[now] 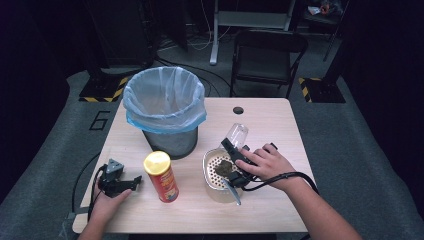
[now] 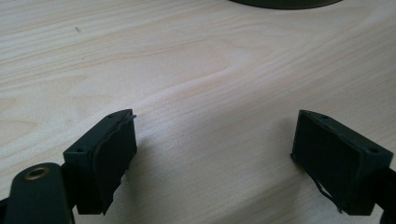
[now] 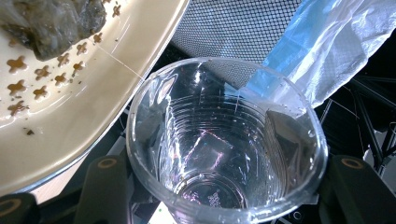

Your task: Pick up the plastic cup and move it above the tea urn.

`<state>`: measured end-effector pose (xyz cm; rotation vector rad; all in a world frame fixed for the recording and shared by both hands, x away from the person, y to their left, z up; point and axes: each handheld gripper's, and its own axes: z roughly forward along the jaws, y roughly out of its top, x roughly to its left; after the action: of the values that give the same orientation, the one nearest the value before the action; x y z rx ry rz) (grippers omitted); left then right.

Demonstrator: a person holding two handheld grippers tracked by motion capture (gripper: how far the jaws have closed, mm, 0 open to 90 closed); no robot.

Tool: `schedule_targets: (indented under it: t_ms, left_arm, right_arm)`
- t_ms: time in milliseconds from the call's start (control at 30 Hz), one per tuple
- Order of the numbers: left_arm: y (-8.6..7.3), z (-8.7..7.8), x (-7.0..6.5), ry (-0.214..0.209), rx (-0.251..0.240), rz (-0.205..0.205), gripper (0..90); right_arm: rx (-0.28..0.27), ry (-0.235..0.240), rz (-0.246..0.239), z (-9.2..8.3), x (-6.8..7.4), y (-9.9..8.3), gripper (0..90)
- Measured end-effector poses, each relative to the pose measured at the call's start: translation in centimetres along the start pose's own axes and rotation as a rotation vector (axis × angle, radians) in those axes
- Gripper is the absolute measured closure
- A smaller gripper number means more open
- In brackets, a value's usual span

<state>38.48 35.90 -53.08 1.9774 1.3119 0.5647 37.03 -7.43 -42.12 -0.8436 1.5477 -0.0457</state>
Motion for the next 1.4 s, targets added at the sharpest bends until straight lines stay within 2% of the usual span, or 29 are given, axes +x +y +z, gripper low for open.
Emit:
schedule_targets:
  t_ms: [1033, 1400]
  left_arm:
    - [0.0, 0.0, 0.0, 0.0, 0.0, 0.0, 13.2]
    - [0.0, 0.0, 0.0, 0.0, 0.0, 0.0, 13.2]
  right_arm:
    - [-0.001, -0.014, -0.018, -0.28, 0.0, 0.08, 40.2]
    - [0.0, -0.052, -0.004, -0.57, 0.28, 0.31, 40.2]
